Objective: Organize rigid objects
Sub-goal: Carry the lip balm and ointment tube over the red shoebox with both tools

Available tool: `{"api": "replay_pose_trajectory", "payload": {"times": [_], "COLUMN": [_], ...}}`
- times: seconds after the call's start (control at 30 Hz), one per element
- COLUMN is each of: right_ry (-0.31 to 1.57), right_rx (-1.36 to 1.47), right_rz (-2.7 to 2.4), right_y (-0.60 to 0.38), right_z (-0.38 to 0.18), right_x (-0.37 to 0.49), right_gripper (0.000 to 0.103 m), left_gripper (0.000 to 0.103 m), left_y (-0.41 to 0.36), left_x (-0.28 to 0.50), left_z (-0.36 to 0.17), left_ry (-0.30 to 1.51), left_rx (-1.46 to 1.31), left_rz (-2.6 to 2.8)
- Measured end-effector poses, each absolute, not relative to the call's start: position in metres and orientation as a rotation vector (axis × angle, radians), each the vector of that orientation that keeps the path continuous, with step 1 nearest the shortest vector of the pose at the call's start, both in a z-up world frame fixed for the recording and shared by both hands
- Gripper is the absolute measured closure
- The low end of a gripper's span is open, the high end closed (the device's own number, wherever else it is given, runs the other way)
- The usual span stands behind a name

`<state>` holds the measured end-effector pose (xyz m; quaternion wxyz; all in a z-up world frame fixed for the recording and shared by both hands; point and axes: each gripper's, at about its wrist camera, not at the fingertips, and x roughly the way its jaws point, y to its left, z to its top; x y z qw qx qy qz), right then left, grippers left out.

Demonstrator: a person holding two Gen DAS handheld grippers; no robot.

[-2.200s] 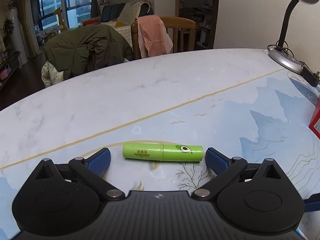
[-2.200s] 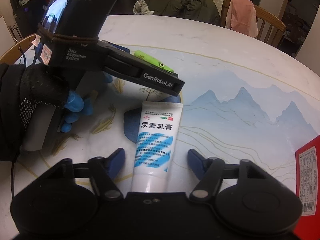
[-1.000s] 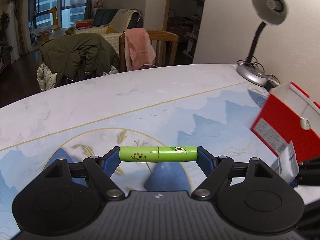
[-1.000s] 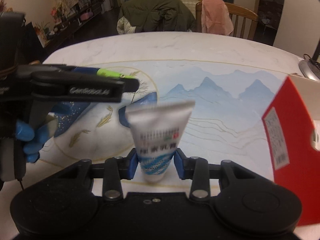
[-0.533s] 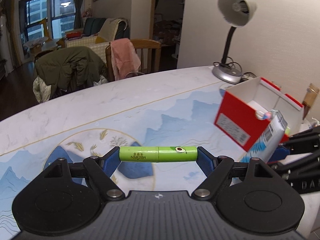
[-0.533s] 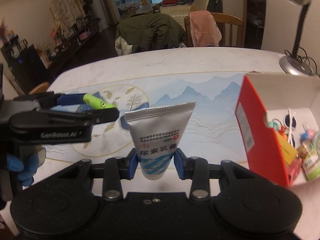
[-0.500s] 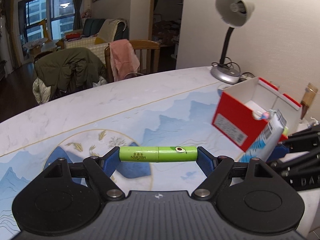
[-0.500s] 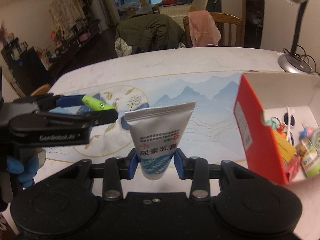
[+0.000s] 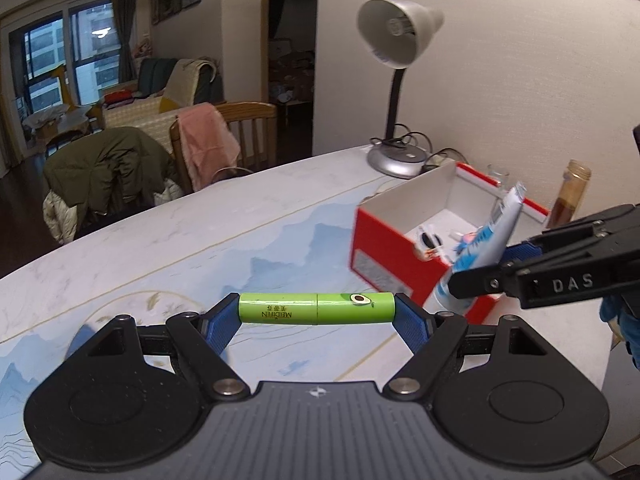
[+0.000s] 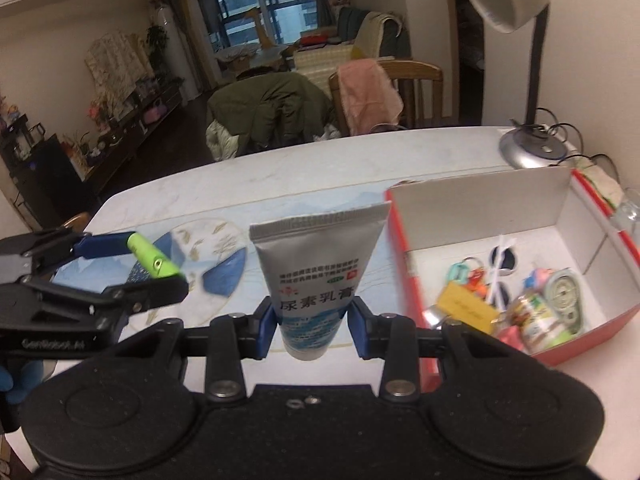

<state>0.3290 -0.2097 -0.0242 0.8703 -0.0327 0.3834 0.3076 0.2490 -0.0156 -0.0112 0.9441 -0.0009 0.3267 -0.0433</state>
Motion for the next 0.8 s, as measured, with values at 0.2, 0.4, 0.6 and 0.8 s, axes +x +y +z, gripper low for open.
{"api": "replay_pose_trajectory", "payload": {"times": [0.2, 0.4, 0.6, 0.8], "right_ry": [0.783, 0.775, 0.782, 0.81], "right_rx": [-0.06, -0.054, -0.065, -0.069], "right_rz": [0.63, 0.593, 0.539, 0.484], "right_y": [-0.242, -0.28, -0.316, -0.352], "right_z": [-0.018, -0.015, -0.022, -0.034], "right_x": [0.345, 0.368, 0.396, 0.424], "right_gripper": [0.066, 0.066, 0.066, 0.066], "left_gripper": [0.022, 0.022, 0.022, 0.022], "left_y": [-0.057, -0.095, -0.129, -0.167], "left_x": [0.267, 0.29, 0.314, 0.34], "left_z": [-0.008, -0.011, -0.019, -0.031], "left_ry": [0.665, 0.674, 0.698, 0.723], "left_rx": [0.016, 0.033, 0.049, 0.085], "left_rz": [-0.125, -0.14, -0.158, -0.178]}}
